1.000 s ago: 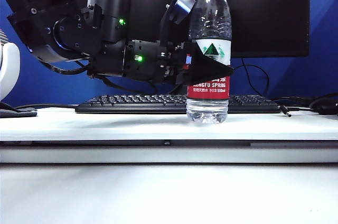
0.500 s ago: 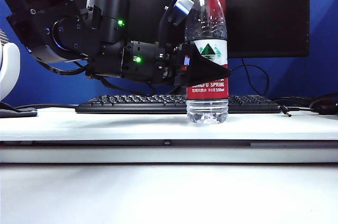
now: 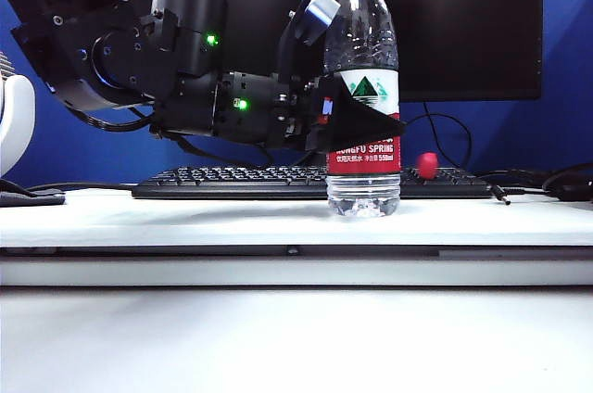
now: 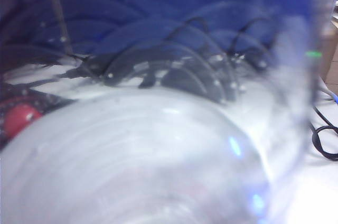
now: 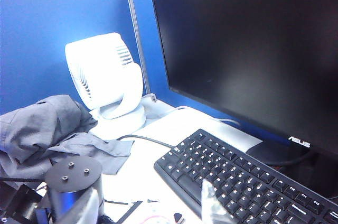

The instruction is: Unscrew the cap from the plastic bottle on the table.

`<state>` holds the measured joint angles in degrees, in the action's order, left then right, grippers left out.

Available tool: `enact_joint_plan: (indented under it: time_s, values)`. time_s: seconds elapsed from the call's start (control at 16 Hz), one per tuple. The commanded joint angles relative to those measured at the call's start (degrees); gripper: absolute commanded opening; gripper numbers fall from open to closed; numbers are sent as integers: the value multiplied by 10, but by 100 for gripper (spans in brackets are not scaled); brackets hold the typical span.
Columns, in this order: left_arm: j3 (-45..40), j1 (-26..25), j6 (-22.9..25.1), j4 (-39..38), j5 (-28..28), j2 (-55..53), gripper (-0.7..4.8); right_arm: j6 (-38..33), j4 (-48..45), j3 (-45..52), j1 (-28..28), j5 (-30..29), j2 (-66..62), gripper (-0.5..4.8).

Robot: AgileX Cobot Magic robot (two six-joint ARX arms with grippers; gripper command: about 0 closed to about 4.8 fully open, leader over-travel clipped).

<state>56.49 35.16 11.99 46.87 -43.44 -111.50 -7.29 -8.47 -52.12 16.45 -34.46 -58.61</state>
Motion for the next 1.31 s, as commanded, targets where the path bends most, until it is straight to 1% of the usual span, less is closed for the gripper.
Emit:
enact_joint_plan:
  time_s: [0.06,0.13,0.19,0.31,0.38,0.44,0.5,0.63,0.81,0.88,0.94,1.06,1.31]
  values:
    - [-2,0,1,-11,-1,-1,327,-2,3,-2,0,2,8,208]
    - [-2,0,1,-11,0,-1,328,-2,22,-2,0,-7,14,57]
    - [-2,0,1,-12,0,-1,328,-2,37,-2,0,-7,20,-7]
    - [-2,0,1,-14,13,-1,328,12,76,-2,0,3,45,-1]
    - [-2,0,1,-16,27,-1,332,26,102,-2,-1,29,61,-1]
    - [-2,0,1,-16,28,-1,332,30,131,-2,-1,68,77,-1]
    - [-2,0,1,-15,28,-1,332,31,154,-2,-1,93,88,-1]
    - [-2,0,1,-14,28,-1,338,49,235,-2,-1,129,112,-1]
    - [-2,0,1,-14,28,-1,342,60,311,-2,-1,129,126,-1]
    - [-2,0,1,-13,35,-1,345,60,323,-2,-1,129,130,-1]
    - [-2,0,2,-13,40,-1,349,60,323,-2,-1,129,132,-1]
    - [-2,0,11,-13,65,-1,409,60,323,-2,-1,129,133,-1]
    - [-2,0,11,-13,66,-1,409,60,327,-2,-1,127,133,-1]
